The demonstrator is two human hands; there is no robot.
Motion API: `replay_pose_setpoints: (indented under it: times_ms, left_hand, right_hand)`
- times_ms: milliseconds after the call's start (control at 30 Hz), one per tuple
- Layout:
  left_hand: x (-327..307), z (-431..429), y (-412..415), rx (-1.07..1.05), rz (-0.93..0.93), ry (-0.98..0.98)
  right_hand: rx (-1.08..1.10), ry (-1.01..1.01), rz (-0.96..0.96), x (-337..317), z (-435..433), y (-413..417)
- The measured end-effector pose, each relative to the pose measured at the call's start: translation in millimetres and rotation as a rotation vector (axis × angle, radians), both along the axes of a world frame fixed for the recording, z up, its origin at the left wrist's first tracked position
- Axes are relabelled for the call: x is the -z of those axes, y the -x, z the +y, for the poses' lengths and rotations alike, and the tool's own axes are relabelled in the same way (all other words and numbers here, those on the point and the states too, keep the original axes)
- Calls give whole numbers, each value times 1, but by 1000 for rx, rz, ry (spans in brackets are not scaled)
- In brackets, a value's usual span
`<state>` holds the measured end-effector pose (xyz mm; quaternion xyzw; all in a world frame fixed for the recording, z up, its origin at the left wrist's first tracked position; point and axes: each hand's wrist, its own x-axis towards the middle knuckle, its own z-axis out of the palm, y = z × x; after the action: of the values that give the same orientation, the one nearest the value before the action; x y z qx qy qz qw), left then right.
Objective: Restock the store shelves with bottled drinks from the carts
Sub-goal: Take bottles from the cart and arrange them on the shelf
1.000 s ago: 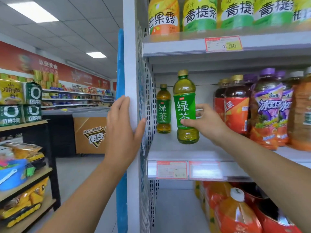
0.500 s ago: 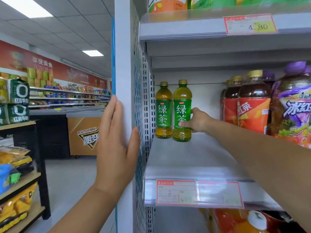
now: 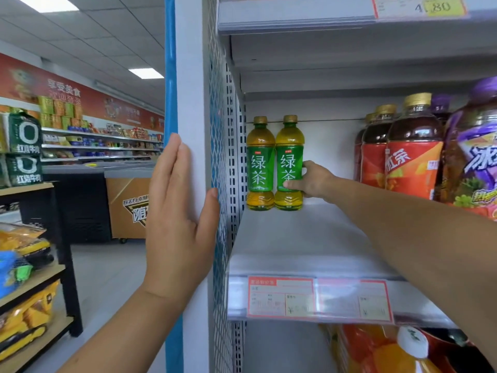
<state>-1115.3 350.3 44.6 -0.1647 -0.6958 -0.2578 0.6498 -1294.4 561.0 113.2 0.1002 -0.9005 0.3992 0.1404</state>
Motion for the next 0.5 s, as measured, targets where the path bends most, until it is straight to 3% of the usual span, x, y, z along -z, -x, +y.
replay_pose_setpoints:
  times_ms: [133,367,500]
  left_hand:
    - [-2,0,-3,-41,-19,3]
    - [6,17,-35,-134,-54,60]
    - [56,61,-87,95,-132,235]
  right_hand:
    - [22,-144,32,-6,6,-41]
    - [-222,-63,514,9,43,-202]
    - [-349,-46,318,61,90,-290]
